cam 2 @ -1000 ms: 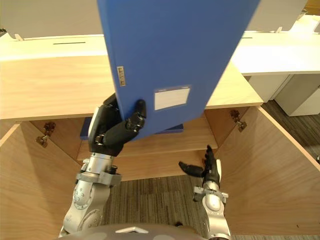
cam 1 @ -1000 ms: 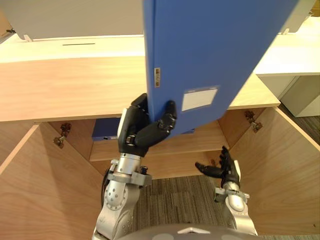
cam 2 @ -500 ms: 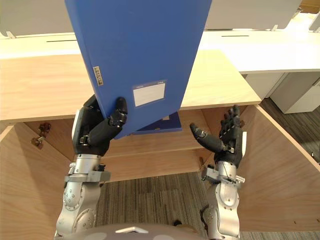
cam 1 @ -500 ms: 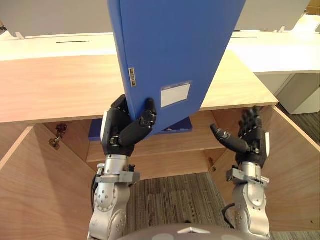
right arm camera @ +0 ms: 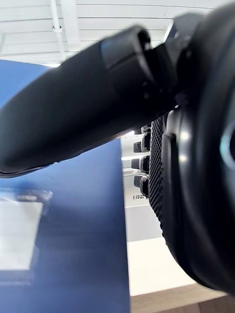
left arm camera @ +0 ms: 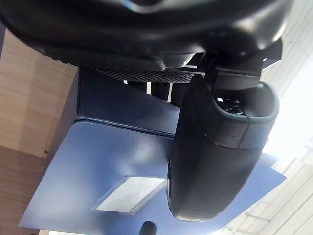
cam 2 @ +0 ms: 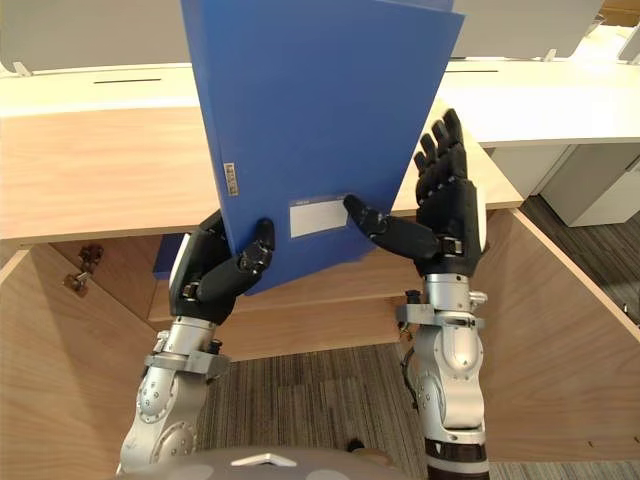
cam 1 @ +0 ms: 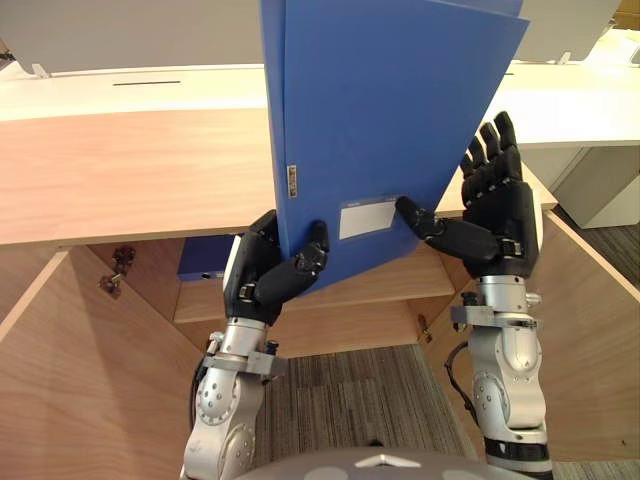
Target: Walk over to the cabinet, pick up the folder, carry it to the office cabinet, place the folder inside the office cabinet, then close the office cabinet door
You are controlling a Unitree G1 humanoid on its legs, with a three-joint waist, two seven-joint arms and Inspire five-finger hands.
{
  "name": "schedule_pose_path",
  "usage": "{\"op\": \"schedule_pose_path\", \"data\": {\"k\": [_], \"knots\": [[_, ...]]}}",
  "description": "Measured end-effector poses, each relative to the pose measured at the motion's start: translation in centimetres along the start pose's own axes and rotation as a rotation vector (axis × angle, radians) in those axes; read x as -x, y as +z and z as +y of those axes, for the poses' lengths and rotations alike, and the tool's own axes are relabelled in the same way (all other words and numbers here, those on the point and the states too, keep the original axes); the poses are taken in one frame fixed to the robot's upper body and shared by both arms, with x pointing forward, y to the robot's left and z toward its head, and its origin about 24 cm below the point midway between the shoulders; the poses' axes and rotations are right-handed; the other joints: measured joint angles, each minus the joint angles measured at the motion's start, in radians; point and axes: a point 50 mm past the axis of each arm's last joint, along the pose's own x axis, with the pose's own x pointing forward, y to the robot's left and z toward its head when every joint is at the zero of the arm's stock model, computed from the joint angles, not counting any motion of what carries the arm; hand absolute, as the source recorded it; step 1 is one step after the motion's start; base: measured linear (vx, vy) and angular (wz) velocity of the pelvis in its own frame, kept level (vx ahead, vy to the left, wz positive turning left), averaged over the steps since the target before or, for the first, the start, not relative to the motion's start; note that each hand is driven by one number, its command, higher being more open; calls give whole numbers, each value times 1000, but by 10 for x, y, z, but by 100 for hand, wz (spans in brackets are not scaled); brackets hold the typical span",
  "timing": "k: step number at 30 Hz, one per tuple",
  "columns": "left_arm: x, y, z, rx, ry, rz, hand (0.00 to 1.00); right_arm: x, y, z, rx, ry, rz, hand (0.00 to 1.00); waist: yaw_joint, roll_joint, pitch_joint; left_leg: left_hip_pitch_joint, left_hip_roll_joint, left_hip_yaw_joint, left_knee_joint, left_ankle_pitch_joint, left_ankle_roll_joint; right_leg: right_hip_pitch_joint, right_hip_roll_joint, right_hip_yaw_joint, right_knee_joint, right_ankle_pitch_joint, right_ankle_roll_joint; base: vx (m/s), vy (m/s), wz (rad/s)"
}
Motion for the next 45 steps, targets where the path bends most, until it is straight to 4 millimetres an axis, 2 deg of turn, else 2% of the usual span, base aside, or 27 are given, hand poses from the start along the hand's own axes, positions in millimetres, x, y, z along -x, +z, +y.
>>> {"op": "schedule_pose_path", "data": {"k": [5,8,9,19,24,35,36,45], "knots": [[0,-4,0,32,-17,13,0,-5,1,-2,30,48,-1,100,4,0,0,-2,-3,-4,0,0,0,0,-4,-4,0,0,0,0,0,0],[-1,-3,1,37,-33,15,0,-8,-7,-5,-5,69,29,100,4,0,0,-3,-3,-5,0,0,1,0,-6,-5,0,1,1,0,0,0],[-1,-3,1,35,-41,14,0,-9,-11,-7,-30,70,46,0,4,0,0,-4,-3,-6,0,1,1,0,-7,-6,0,1,1,0,0,0],[-9,2,2,46,-95,-12,0,-8,-32,-17,-184,110,152,0,9,-1,0,-12,-12,-26,0,5,8,0,-14,-24,0,1,2,-4,-1,6],[-10,6,7,47,-75,-33,0,-10,-31,-14,-184,165,147,0,16,-1,0,-16,-17,-32,0,8,12,0,-18,-28,0,2,3,-16,-6,3],[-12,7,6,50,-78,-43,0,-15,-33,-10,-196,164,138,0,20,-12,-7,-18,-29,-39,-5,17,23,0,-34,-33,-2,8,12,-11,-1,1],[-13,7,6,44,-78,-45,100,-15,-33,-10,-198,162,137,0,20,-12,-7,-18,-31,-40,-8,20,24,0,-35,-34,-2,9,13,-28,-8,3],[-14,13,11,-12,-48,-82,100,-11,-45,-7,-220,115,174,0,21,-30,-21,-19,-35,-53,-16,31,23,1,-38,-48,-2,9,13,-14,-9,3]]}}
